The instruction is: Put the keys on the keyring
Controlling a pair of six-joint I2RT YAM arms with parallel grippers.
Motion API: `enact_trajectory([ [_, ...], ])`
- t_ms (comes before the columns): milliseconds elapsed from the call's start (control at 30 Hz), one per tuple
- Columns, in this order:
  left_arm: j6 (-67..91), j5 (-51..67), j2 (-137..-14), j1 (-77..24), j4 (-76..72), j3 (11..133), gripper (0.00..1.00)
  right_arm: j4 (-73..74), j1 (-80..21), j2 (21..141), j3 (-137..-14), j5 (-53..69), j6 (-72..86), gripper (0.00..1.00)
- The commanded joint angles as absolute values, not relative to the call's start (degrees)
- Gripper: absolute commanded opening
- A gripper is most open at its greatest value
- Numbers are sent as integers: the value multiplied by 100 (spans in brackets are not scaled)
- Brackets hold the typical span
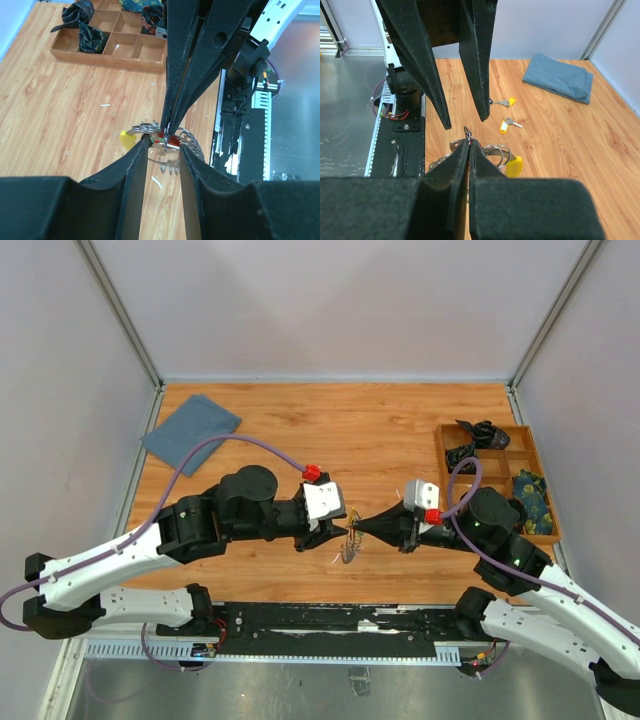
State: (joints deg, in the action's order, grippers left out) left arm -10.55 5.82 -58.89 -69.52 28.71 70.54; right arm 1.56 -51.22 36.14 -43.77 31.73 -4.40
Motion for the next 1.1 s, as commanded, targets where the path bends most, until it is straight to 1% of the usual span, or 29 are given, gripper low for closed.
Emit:
enact_trajectory([
  [0, -1151, 534, -5930, -6980, 2679, 7097, 36, -17, -5203, 3524, -4563, 3352, -413, 0],
  [33, -1155, 544, -5950, -6979, 2693, 7100, 34, -31, -5202, 3518, -4569, 3369, -411, 0],
  [267, -1134, 608, -6028, -6985, 2741, 7120, 31, -50, -5203, 3516, -4601, 3408, -400, 0],
  [400, -1125, 637, -6079, -6985, 2770, 7136, 22, -51, -5203, 3516, -4604, 3427, -393, 0],
  [467, -1130, 641, -6082, -6979, 2787, 7137, 20, -48, -5203, 3508, -4606, 3419, -394, 0],
  [900, -1126, 615, -6081, -6983, 2892, 7163, 21, -13, -5204, 3455, -4600, 3388, -413, 0],
  [1067, -1132, 615, -6081, -6979, 2906, 7178, 16, -21, -5203, 3454, -4596, 3375, -413, 0],
])
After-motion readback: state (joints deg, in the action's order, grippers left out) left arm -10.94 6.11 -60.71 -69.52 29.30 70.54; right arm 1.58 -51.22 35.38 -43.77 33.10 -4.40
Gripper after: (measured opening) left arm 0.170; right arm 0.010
